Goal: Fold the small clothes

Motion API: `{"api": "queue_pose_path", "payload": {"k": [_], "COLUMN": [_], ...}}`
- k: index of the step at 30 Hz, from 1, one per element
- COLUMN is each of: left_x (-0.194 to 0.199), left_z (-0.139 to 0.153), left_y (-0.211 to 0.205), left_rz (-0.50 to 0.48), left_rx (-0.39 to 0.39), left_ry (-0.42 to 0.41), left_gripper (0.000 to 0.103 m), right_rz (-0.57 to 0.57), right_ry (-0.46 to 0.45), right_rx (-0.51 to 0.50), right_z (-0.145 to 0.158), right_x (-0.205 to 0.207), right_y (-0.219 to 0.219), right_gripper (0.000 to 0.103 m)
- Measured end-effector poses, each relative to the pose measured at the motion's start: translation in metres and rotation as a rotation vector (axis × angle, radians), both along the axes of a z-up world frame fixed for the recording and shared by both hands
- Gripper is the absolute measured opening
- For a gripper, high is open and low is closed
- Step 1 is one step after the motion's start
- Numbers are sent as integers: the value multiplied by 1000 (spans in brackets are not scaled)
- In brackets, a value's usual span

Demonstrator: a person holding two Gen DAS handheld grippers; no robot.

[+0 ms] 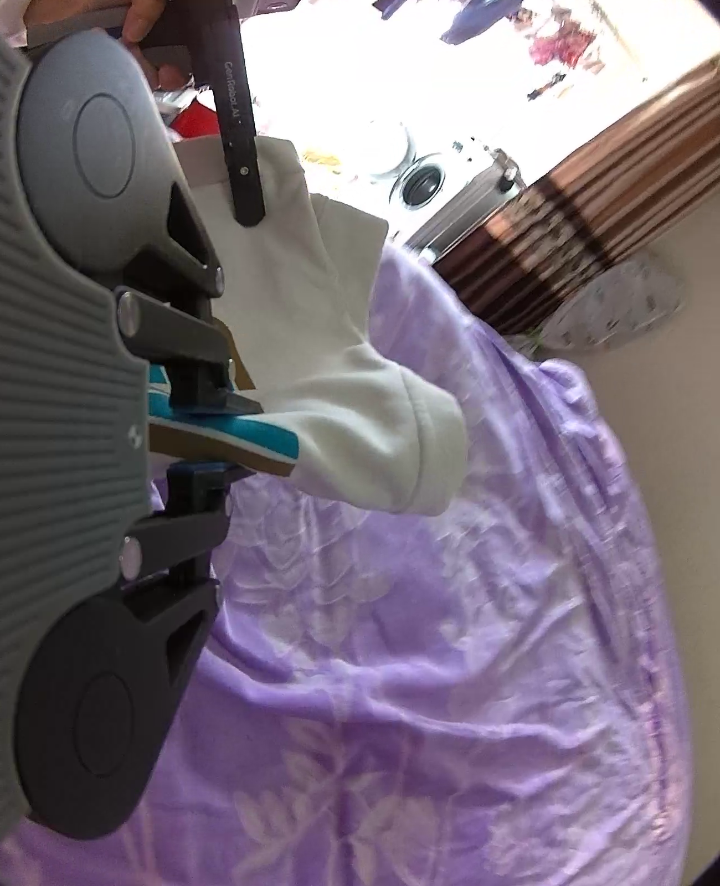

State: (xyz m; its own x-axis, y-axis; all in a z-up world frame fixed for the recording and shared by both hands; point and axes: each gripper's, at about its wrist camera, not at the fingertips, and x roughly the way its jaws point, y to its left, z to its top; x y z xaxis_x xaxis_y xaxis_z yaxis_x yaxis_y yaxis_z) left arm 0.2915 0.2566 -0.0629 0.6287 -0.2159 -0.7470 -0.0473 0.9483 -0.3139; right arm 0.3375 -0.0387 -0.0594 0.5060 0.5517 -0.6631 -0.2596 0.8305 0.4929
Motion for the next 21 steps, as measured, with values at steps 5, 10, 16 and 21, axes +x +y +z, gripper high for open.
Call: {"api": "queue_pose_path", "payload": {"k": [5,10,16,21], "left_x": [13,13,-19,-55], "left_z": [-35,-38,-4,34], "left_y": [13,25,34,4], "left_rz": [5,-1,56,15], "left_rx": [-21,-25,6,66], "left_ry": [65,79,43,-23], "left_gripper": [25,39,38,36], "right_rz": [-5,-21,-55,-17], "right_ry": [68,63,-46,-100], "right_rx": [-49,-114,-241,-219], "right_z": [-42,-57,-33,-3], "right_x": [26,36,20,-22], "right_y": [7,7,-3,-15], "right_gripper": [15,27,27,26]}}
